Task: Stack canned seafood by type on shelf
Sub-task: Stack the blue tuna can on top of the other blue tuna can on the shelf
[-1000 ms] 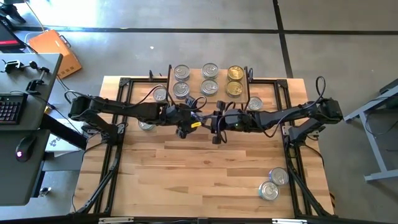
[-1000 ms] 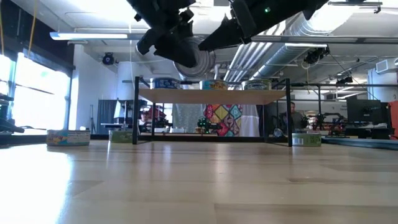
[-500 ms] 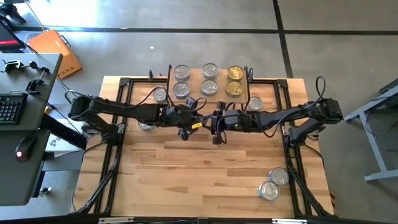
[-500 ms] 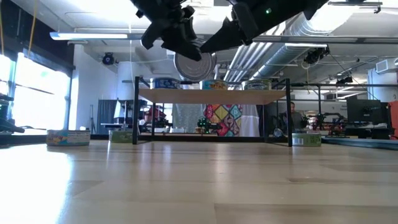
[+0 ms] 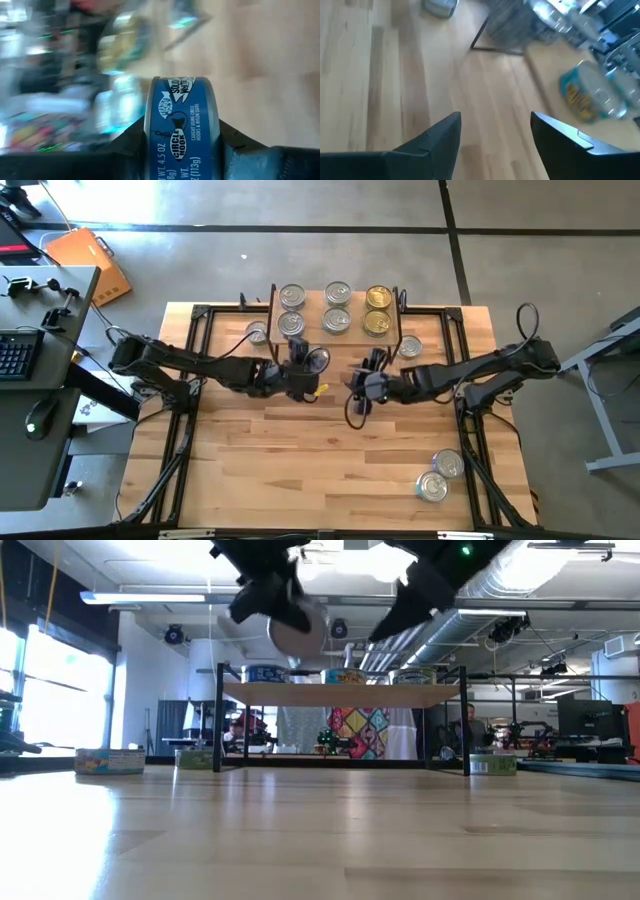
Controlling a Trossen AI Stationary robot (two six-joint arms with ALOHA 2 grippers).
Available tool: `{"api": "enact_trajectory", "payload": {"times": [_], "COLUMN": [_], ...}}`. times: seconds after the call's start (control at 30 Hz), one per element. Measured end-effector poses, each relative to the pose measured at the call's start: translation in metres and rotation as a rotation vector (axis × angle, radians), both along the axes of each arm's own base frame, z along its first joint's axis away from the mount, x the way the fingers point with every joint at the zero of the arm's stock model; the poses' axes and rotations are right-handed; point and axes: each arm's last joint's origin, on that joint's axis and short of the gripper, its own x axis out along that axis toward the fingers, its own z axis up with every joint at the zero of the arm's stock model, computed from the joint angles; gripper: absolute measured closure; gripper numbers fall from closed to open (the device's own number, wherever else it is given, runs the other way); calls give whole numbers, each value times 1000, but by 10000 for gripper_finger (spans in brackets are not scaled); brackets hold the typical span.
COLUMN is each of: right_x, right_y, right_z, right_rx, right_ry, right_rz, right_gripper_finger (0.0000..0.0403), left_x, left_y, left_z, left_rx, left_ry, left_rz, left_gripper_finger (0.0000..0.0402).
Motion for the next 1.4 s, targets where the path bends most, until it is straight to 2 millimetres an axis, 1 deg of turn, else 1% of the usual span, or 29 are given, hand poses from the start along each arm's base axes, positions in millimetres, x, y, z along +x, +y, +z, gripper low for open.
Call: {"api": "enact_trajectory", "payload": {"times": [0.07, 0.17, 0.23, 0.33, 0.37, 0.43, 0.53, 0.6, 0.67, 0.8, 0.93, 1.07, 1.23, 1.4], "right_x": [-4, -10, -16, -24, -26, -30, -33, -34, -34, -33, -31, -30, -30, -30], "right_y": [5, 10, 12, 13, 13, 12, 12, 11, 11, 12, 12, 13, 13, 13], "right_z": [-11, -27, -39, -55, -59, -66, -74, -76, -76, -74, -72, -72, -72, -72], "right_rx": [14, 45, 62, 88, 97, 115, 142, 145, 148, 137, 126, 131, 124, 123], "right_ry": [16, 10, 29, 36, 37, 33, 12, 11, 2, -1, -19, -21, -13, -12], "right_rz": [1, -8, -18, -38, -48, -68, -92, -96, -95, -81, -63, -53, -42, -40], "right_gripper_finger": [178, 184, 189, 195, 197, 200, 203, 203, 203, 203, 203, 203, 203, 203], "left_x": [-3, -9, -15, -24, -27, -35, -44, -50, -53, -57, -59, -60, -59, -61], "left_y": [4, 23, 43, 83, 97, 126, 164, 184, 198, 214, 223, 229, 232, 234], "left_z": [11, 29, 39, 54, 56, 55, 45, 40, 34, 29, 25, 16, 11, 11], "left_rx": [80, 133, 147, 121, 109, 99, 71, 29, 12, 9, 5, -17, -11, -2], "left_ry": [-32, -68, -74, -125, -138, -125, -72, -77, -74, -80, -78, -42, -20, -12], "left_rz": [50, 91, 77, 18, 4, -19, -69, -82, -62, -19, 7, 50, 76, 99], "left_gripper_finger": [284, 284, 284, 284, 284, 284, 284, 284, 284, 284, 276, 277, 277, 276]}}
